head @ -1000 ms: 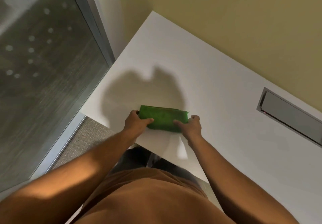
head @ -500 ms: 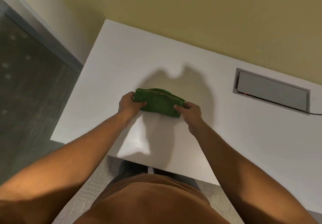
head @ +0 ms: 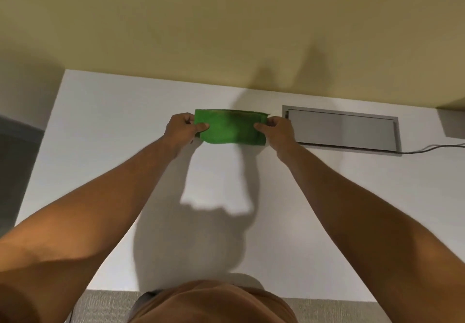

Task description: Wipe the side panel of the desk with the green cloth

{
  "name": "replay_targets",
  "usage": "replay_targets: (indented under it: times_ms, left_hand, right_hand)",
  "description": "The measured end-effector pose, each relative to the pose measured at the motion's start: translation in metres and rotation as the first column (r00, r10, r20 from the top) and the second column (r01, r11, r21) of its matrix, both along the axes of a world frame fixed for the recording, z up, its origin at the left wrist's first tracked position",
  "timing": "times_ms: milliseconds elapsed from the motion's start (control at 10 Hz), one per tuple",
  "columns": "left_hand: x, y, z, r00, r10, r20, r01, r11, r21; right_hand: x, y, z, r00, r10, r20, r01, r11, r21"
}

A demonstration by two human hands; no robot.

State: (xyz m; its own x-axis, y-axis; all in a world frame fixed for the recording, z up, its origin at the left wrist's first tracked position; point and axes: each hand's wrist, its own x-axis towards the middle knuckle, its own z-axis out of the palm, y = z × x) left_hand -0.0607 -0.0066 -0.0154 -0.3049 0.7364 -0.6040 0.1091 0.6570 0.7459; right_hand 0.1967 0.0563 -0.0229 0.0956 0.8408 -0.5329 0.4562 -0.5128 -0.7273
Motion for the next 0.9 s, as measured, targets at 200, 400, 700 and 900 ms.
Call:
replay_targets:
  times_ms: [200,400,700,900]
  left_hand:
    - [0.031,0.066,-0.014,0.998,-0.012,-0.060,0.013,1.000,0.020]
    - [0.054,0.074,-0.017,0.816,-0.058,-0.575,0.177,0.972,0.153]
    - [0.088,0.030,-0.036,0.073,-0.643,-0.762,0.798,0.497,-0.342]
    - [0.089,0.036,0.005,0.064,-0.560,-0.826,0.789,0.535,-0.301]
  right_hand:
    - [0.025,0.059,-0.012,0.996,-0.002,0.090,-0.001,0.999,0.036]
    - [0.030,0.056,-0.022,0.914,0.065,0.401,-0.229,0.898,0.376]
    - [0.019,0.013,-0.052,0.392,0.523,0.757,-0.837,0.545,0.057]
    - [0.020,0.023,-0.017,0.367,0.507,0.780,-0.855,0.514,0.069]
